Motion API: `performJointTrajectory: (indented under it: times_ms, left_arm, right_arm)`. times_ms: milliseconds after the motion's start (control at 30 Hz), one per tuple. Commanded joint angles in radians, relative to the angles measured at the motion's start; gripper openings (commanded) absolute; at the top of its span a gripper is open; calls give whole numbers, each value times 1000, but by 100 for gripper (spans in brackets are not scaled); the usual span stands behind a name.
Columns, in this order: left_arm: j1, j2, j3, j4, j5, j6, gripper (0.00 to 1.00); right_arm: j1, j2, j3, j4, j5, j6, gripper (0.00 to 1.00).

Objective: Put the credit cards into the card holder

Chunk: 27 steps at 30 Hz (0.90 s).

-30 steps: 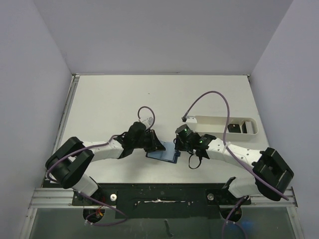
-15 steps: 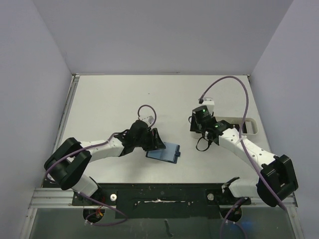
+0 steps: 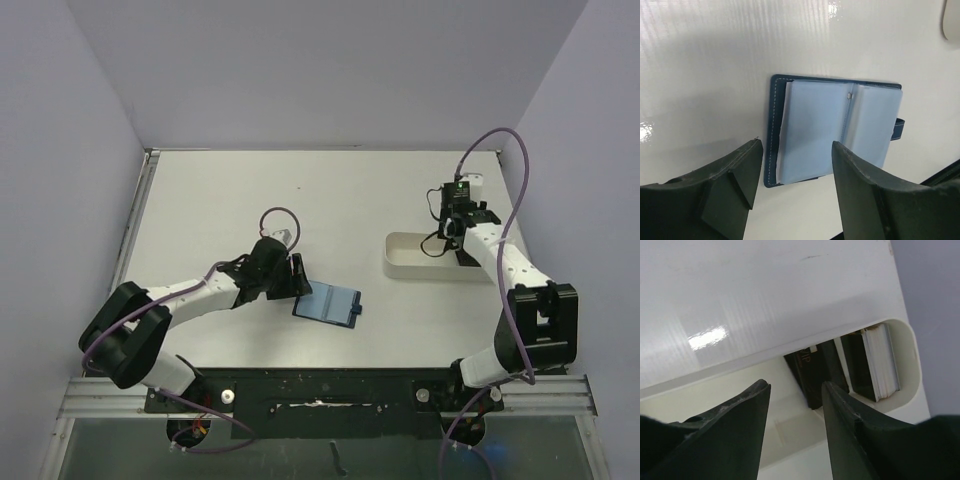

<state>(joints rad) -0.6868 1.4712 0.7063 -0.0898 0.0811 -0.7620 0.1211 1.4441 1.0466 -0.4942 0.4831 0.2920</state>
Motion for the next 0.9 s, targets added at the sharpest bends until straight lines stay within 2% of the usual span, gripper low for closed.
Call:
performJointTrajectory:
  times_ms: [0, 133, 367, 867]
  left_arm:
    - [13, -37, -17, -2, -24, 44, 57]
    - [10, -14, -41, 49, 17, 44, 57]
    - [-4, 15, -45, 96, 94, 29, 57]
    - [-20, -32, -75, 110, 112, 32, 56]
  right_arm:
    - [-82, 75, 81, -22, 102, -112, 47]
    - [-152, 116, 93, -22, 75, -143, 46]
    - [-201, 159, 91, -6, 87, -199, 46]
    - [-234, 248, 72, 22, 149, -265, 44]
